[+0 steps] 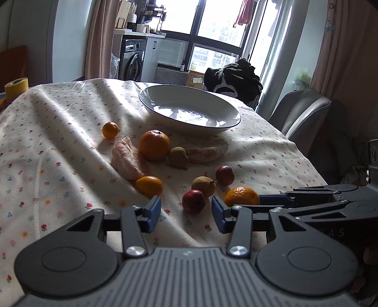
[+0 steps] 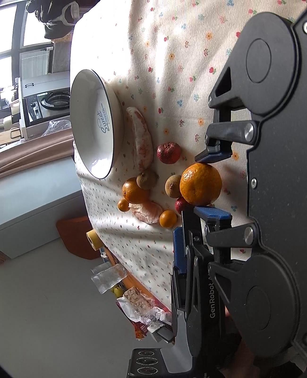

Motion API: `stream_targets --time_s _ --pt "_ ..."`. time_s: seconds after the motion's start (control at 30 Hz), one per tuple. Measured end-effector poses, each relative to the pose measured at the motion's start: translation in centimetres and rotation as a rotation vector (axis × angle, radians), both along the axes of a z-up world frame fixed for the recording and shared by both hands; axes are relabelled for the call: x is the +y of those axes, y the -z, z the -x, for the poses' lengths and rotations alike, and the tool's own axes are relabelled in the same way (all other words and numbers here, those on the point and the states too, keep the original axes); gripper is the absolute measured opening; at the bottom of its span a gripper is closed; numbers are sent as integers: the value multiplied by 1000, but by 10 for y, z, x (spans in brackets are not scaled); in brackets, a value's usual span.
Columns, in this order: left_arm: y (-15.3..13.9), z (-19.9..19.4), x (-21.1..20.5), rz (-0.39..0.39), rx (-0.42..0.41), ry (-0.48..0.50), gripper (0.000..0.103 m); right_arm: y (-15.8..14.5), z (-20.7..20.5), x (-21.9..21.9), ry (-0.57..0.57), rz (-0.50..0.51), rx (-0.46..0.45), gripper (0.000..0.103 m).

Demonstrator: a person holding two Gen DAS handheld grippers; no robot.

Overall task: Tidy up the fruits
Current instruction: 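Close the right tool on the large mandarin while the left tool moves toward a red plum, then carry the mandarin toward the white bowl while the left tool grasps the red plum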

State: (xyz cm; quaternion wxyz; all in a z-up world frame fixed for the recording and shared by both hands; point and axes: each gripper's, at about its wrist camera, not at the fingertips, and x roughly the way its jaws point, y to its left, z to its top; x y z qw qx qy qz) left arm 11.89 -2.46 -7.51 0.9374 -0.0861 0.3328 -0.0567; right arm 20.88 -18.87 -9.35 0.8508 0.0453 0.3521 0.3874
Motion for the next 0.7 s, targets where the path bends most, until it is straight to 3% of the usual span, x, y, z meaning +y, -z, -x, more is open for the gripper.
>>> stream_targets --time_s 0.13,0.27,0.37,0.7 --pt "2 -6 -5 8 12 12 35 0 -2 -6 16 -4 -1 37" --pt "9 -12 -10 -15 31 12 33 0 -3 -12 30 -10 -4 37" --pt "9 -12 -9 -13 20 3 21 0 -4 -15 37 -17 -7 37" --pt "-4 -5 -4 -5 -18 -24 21 -2 -5 -17 43 -29 -16 37"
